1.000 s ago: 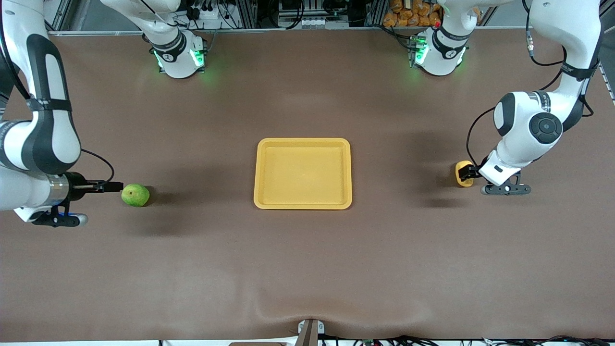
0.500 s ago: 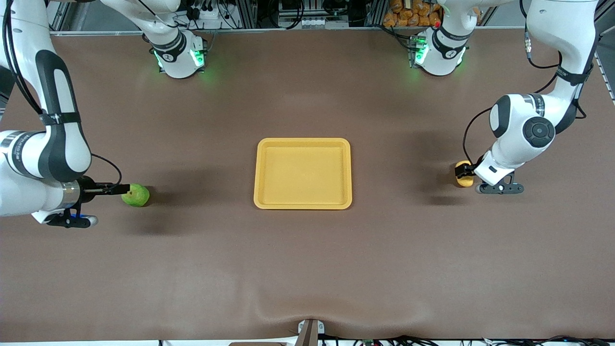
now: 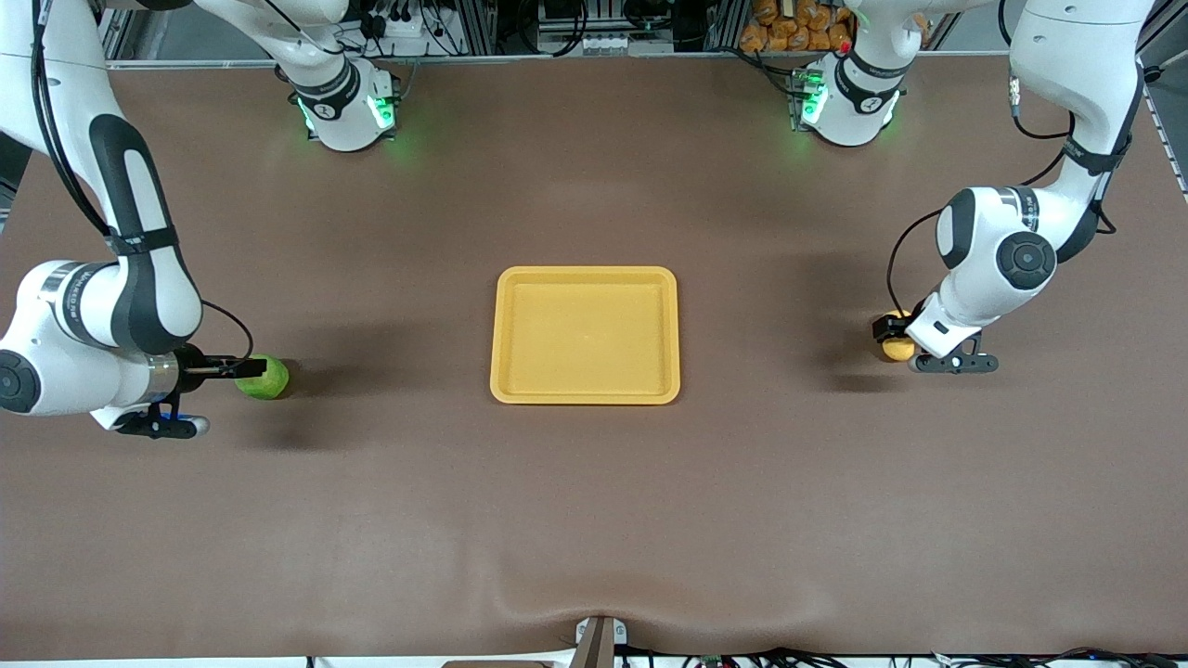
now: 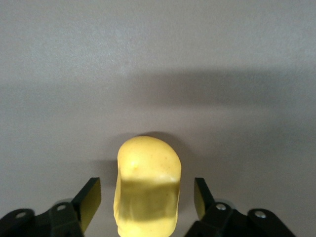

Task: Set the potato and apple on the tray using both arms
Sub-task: 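Close the left gripper on the potato while the right gripper grasps the apple, then carry the potato with the left gripper over the yellow tray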

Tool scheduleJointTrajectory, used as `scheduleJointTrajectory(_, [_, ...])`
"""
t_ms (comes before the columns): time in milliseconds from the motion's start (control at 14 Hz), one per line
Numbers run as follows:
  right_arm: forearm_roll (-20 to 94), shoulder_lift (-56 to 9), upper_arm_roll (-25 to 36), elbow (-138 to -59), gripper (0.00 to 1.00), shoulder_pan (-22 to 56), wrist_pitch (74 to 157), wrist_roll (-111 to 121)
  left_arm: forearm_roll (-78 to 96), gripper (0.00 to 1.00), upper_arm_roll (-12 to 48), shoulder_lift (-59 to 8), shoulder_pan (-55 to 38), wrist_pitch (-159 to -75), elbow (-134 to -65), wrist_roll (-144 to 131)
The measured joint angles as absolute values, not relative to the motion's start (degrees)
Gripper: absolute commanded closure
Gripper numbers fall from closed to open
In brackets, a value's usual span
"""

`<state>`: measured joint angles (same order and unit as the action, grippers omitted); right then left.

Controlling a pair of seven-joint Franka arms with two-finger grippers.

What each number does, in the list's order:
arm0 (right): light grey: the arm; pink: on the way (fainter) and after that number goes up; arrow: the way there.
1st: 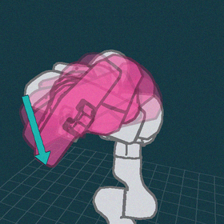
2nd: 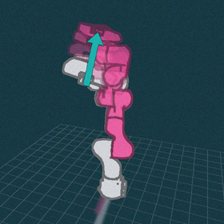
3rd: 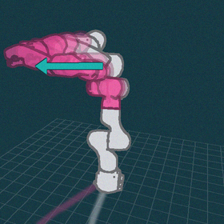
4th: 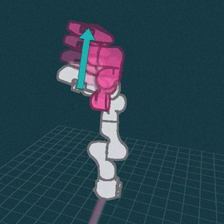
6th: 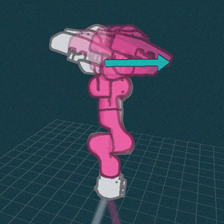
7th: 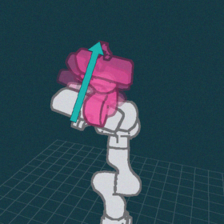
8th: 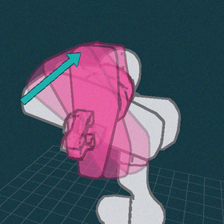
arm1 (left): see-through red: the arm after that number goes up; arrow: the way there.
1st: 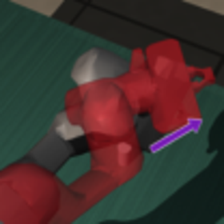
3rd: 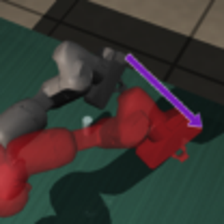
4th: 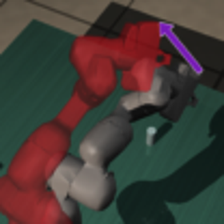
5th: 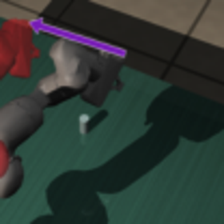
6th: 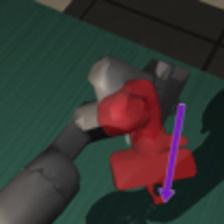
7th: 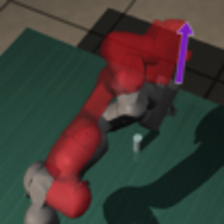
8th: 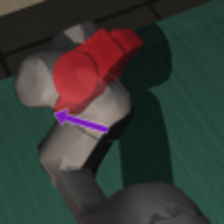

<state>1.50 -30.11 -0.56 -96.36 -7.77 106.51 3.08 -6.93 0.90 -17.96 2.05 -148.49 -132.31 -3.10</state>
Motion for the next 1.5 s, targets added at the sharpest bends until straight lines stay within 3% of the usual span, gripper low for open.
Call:
scheduleJointTrajectory(429, [1.15, -30.29, -0.66, -101.66, 0.00, -7.76, 113.40, 3.13, -6.93, 0.42, 0.90, -18.22, 2.05, -148.50, -132.53, -3.09])
scheduleJointTrajectory(929, [1.10, -30.89, -0.72, -103.45, 0.00, -7.76, 116.47, 3.13, -6.93, 0.89, 0.91, -18.19, 2.05, -148.54, -132.51, -3.08])
scheduleJointTrajectory(1214, [0.85, -31.27, -0.61, -104.47, 0.00, -7.77, 119.34, 3.13, -6.93, 0.96, 0.92, -18.16, 2.05, -148.86, -132.14, -3.08])
scheduleJointTrajectory(1500, [0.49, -31.83, -0.37, -109.07, 0.00, -7.88, 127.60, 3.14, -6.93, 0.98, 1.14, -17.32, 2.05, -148.95, -131.17, -2.74])
